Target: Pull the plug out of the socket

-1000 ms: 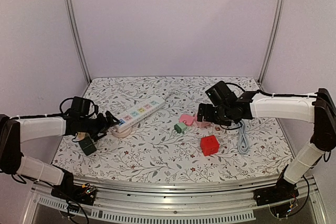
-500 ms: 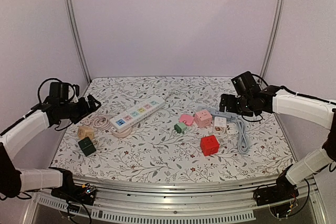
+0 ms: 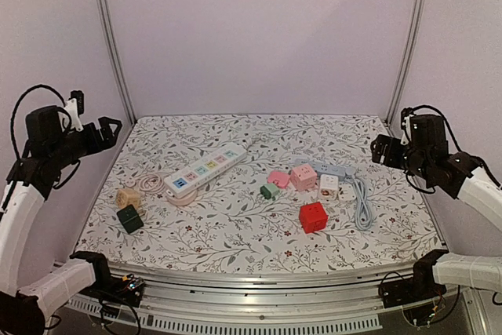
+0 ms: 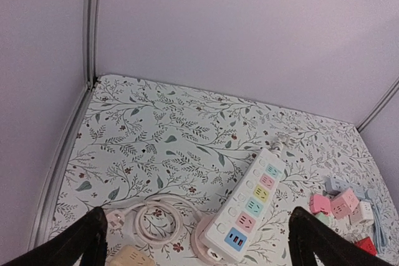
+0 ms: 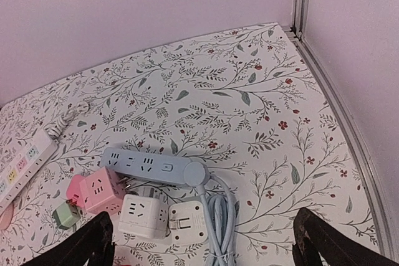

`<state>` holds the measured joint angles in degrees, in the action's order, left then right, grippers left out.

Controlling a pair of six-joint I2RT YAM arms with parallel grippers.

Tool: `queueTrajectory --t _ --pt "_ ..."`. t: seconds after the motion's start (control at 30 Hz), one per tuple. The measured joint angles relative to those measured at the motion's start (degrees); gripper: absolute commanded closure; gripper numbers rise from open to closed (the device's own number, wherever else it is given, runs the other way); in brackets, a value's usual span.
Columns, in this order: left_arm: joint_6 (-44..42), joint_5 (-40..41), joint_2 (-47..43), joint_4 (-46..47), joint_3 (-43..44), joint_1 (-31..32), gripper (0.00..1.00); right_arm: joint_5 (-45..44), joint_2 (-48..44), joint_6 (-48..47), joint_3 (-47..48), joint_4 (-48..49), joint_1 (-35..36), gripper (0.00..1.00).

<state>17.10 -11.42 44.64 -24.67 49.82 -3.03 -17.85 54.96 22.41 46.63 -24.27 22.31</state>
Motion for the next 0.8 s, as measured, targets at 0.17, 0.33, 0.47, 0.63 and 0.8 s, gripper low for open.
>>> queueTrajectory --t 0.17,0.33,0.47,0.63,0.8 --pt "-2.1 0.8 -8.1 -0.3 -4.7 0.0 0.00 -1.0 -7.1 -2.2 -6.0 3.4 0.0 0.01" --pt "-3.6 1.2 -11.9 -2.9 -8.1 0.0 0.00 -1.9 -10.3 -2.8 -10.9 4.9 0.0 0.01" --pt "-2.9 2.5 -14.8 -3.5 -9.9 0.0 0.00 -2.2 -11.3 -3.0 -11.5 5.5 0.0 0.01" --pt "-1.6 3.5 -15.1 -3.5 -10.4 0.0 0.01 -2.4 -11.6 -3.1 -11.5 6.4 0.0 0.01" --pt "-1.0 4.5 -14.4 -3.6 -10.4 0.0 0.00 -2.6 -11.9 -3.3 -11.5 6.4 0.0 0.01"
